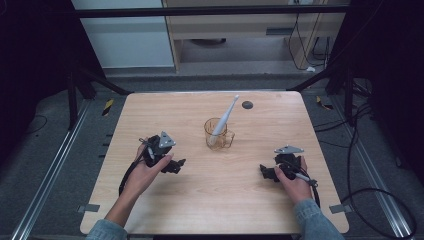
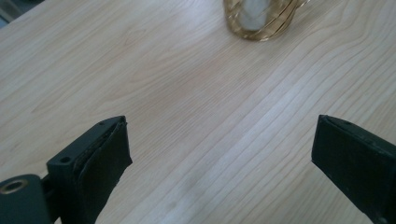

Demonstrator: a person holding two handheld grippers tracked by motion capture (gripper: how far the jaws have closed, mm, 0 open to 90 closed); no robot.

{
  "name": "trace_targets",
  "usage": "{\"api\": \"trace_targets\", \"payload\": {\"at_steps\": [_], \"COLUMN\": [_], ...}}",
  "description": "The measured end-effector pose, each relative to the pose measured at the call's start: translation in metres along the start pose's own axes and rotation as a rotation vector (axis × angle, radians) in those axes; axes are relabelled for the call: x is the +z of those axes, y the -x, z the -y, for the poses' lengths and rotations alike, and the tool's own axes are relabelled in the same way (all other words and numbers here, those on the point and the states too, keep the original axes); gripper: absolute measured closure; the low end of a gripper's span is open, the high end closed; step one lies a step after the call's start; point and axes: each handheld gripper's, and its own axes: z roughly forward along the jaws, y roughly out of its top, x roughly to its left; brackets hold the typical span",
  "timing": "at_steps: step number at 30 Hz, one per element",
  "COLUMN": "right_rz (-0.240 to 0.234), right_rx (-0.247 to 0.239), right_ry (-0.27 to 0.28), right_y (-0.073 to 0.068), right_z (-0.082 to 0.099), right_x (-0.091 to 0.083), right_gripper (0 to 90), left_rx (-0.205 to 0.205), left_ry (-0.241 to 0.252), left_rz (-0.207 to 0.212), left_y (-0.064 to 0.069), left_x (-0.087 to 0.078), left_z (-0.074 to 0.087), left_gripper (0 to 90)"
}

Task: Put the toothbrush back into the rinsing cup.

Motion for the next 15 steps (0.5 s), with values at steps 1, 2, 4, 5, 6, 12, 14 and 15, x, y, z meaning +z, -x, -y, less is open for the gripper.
{"api": "trace_targets", "payload": {"at_steps": [1,2,4,5,6,12,14,15], "right_rz": [0.000,0.000,0.000,0.000,0.000,0.000,0.000,0.000], "right_rx": [0.000,0.000,0.000,0.000,0.000,0.000,0.000,0.000], "right_ry": [0.000,0.000,0.000,0.000,0.000,0.000,0.000,0.000], "right_y": [0.000,0.000,0.000,0.000,0.000,0.000,0.000,0.000], "right_z": [0.000,0.000,0.000,0.000,0.000,0.000,0.000,0.000], "right_x": [0.000,0.000,0.000,0.000,0.000,0.000,0.000,0.000], "right_gripper": [0.5,0.5,0.5,0.5,0.5,0.5,0.5,0.5], "left_rx": [0.000,-0.017,-0.031,-0.037,-0.042,-0.137,-0.152,-0.158], "left_ry": [-0.012,-0.011,-0.015,-0.021,-0.028,-0.027,-0.031,-0.035], "left_rz": [-0.008,-0.015,-0.025,-0.037,-0.055,-0.103,-0.111,-0.116], "left_y": [-0.002,-0.004,-0.010,-0.013,-0.017,-0.044,-0.051,-0.054], "left_x": [0.000,0.001,0.001,0.002,0.002,0.004,0.005,0.006], "left_z": [0.004,0.008,0.014,0.018,0.022,0.043,0.047,0.049], "left_gripper": [3.7,3.7,3.6,3.2,3.2,3.9,3.9,3.9]}}
